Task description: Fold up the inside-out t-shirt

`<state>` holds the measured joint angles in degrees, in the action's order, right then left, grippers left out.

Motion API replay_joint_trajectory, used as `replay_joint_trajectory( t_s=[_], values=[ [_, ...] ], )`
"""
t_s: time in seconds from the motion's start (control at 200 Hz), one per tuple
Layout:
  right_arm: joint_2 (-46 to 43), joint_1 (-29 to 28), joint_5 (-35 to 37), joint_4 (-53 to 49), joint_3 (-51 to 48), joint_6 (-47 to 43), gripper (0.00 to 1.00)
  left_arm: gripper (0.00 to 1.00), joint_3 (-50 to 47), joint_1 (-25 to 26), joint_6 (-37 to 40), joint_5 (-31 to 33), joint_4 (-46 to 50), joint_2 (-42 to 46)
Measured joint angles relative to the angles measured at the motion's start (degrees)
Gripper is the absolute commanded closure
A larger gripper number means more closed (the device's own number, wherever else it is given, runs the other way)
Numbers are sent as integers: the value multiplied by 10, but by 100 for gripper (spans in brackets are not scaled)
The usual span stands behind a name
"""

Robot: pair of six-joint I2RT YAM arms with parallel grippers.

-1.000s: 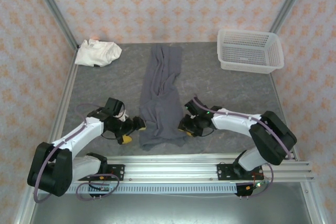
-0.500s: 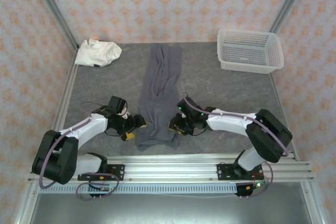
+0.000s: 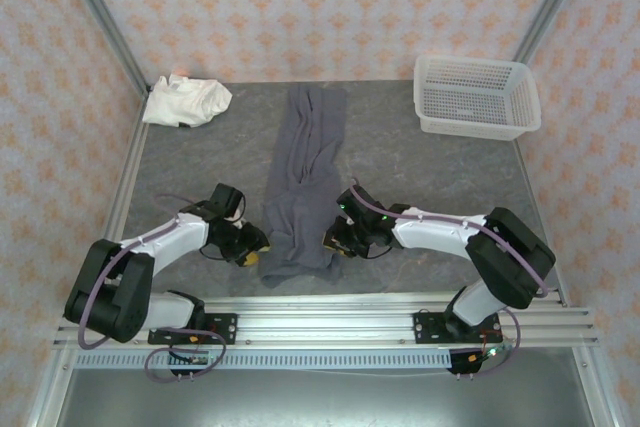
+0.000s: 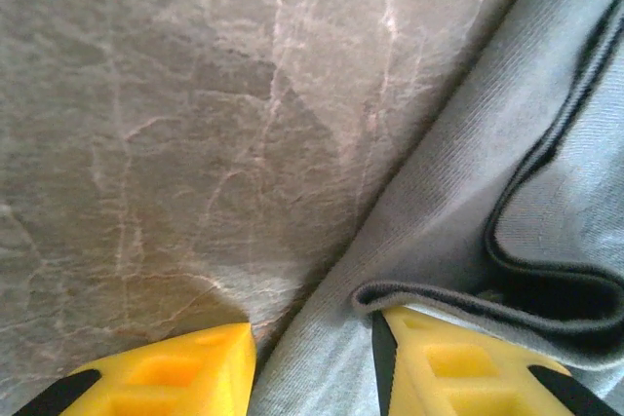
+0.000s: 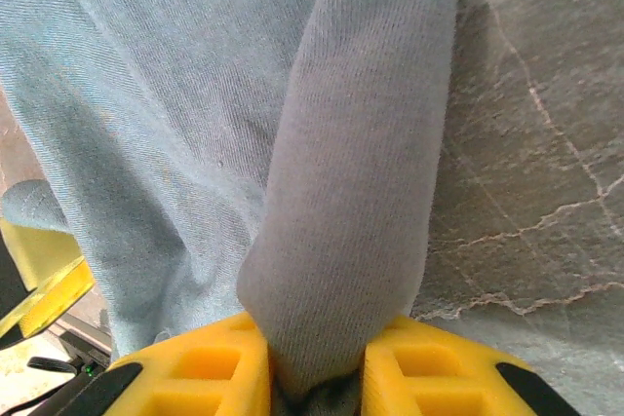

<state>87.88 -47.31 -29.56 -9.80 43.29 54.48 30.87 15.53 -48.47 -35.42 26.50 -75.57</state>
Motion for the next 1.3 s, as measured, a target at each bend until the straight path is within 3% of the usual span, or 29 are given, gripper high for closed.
replay_joint_trajectory(
  t_s=[0.26, 0.46, 0.58, 0.751, 0.931, 1.301],
  values=[
    [0, 0, 0, 0, 0, 2, 75, 67, 1, 24, -21, -10, -95, 9],
    [0, 0, 0, 0, 0, 4, 76, 62, -3, 25, -27, -10, -120, 7],
    [0, 0, 2, 0, 0, 7, 76, 70, -5, 26, -27, -10, -129, -11],
    [0, 0, 14, -7, 0, 12, 81, 94, -5, 31, -10, -2, -115, -13],
    [-3, 0, 28, -15, 0, 15, 83, 100, -5, 31, 14, 6, -73, 3],
    [-50, -3, 45, -42, -16, 18, 95, 100, -7, 32, 28, 16, 10, 87]
  ],
)
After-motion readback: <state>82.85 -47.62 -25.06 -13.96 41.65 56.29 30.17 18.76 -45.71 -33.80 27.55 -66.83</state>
